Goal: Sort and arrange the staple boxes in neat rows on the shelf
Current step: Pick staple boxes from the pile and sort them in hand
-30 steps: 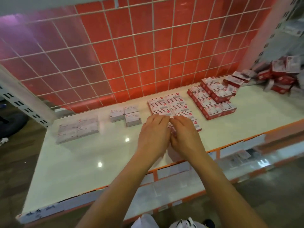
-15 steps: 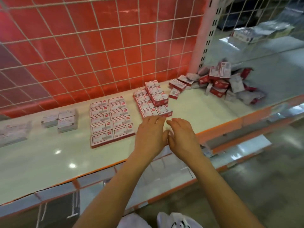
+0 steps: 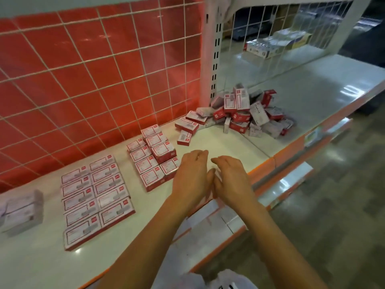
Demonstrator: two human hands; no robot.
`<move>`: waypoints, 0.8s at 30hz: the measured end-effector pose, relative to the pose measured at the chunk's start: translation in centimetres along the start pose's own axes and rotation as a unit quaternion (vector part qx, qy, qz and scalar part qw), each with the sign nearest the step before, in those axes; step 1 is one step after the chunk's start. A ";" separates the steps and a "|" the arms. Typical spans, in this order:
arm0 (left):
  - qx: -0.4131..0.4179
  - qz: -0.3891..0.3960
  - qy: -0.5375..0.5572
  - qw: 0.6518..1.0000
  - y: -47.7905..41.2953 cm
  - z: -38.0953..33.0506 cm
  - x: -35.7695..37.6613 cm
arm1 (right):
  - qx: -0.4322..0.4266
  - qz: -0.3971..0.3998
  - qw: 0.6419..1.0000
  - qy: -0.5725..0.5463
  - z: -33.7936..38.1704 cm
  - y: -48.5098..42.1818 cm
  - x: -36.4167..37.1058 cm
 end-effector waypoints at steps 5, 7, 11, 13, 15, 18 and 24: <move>-0.030 -0.001 0.016 0.999 -1.9 1.1 0.2 | 0.043 -0.009 0.998 -0.035 -1.5 -2.0 0.0; -0.060 -0.001 0.028 0.998 -2.8 1.5 0.2 | 0.045 -0.011 0.998 -0.040 -1.8 -2.9 0.0; -0.096 -0.029 0.042 0.994 -5.0 1.8 0.1 | 0.022 -0.005 0.998 -0.054 -2.5 -6.1 -0.7; -0.126 -0.039 0.038 0.991 -5.8 2.0 0.1 | 0.013 0.008 0.997 -0.074 -2.8 -7.6 -1.0; -0.150 -0.039 0.033 0.987 -6.8 2.0 0.0 | 0.007 0.015 0.997 -0.075 -3.1 -9.3 -1.2; -0.184 -0.054 0.031 0.981 -8.1 2.4 -0.1 | -0.012 0.014 0.998 -0.066 -3.2 -12.2 -1.4; -0.235 -0.055 0.048 0.969 -8.9 3.3 0.4 | -0.071 0.035 0.991 -0.107 -1.8 -15.6 -0.9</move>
Point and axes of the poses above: each hand's wrist, its own y-axis away from the middle knuckle, its own x-axis out of the palm, z = x × y, the point moved 7 cm from there along -y, towards the middle knuckle, and after that the axes turned 11 degrees about z, right-handed, at the moved point
